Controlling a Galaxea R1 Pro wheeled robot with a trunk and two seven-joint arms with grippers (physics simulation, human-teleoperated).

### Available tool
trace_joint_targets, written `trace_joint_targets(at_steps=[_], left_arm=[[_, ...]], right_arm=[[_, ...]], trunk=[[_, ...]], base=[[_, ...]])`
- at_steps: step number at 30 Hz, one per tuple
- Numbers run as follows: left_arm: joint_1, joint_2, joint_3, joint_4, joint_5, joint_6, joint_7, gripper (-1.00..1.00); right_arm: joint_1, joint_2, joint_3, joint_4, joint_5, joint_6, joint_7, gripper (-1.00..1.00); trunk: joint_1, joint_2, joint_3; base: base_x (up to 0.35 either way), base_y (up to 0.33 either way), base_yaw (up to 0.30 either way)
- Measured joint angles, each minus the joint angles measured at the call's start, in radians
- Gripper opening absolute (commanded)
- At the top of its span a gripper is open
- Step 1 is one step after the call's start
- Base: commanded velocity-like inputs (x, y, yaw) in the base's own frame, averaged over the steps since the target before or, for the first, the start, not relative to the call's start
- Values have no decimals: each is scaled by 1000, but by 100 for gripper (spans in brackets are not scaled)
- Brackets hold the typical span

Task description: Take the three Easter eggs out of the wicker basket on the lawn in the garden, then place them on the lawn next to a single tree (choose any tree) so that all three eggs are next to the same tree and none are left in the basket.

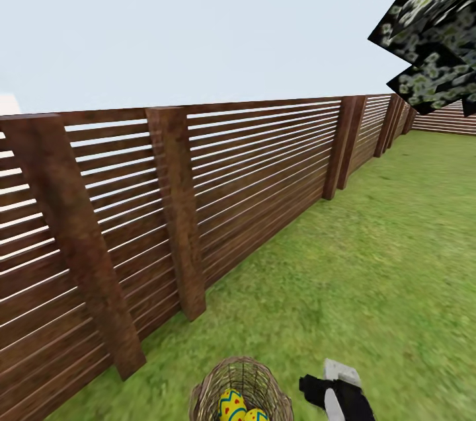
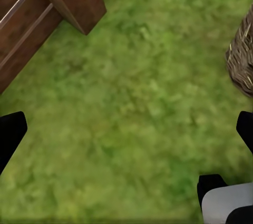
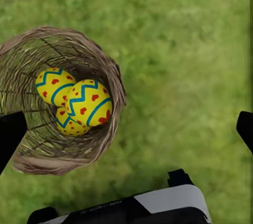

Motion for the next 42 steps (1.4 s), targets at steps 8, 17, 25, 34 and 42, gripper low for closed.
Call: trace_joint_targets(at_steps=[8,17,25,34,42], left_arm=[[0,0,5,0,1,4,1,100],[-1,2,9,0,2,5,1,100],[-1,2,10,0,3,8,0,100],[-1,3,12,-1,4,27,-1,100],[-1,7,13,-5,10,33,-4,100]], right_arm=[[-308,-1,3,472,-6,-17,-55,100],[-439,-4,6,661,4,-60,-56,100],[-447,-3,9,702,6,-68,-50,100],[-448,1,34,757,4,-105,-50,100],[-456,5,41,758,5,-108,-50,100]], trunk=[[0,0,0],[0,0,0],[23,-42,-19],[57,-105,-47],[88,-161,-72]], base=[[0,0,0],[0,0,0],[0,0,0],[0,0,0],[0,0,0]])
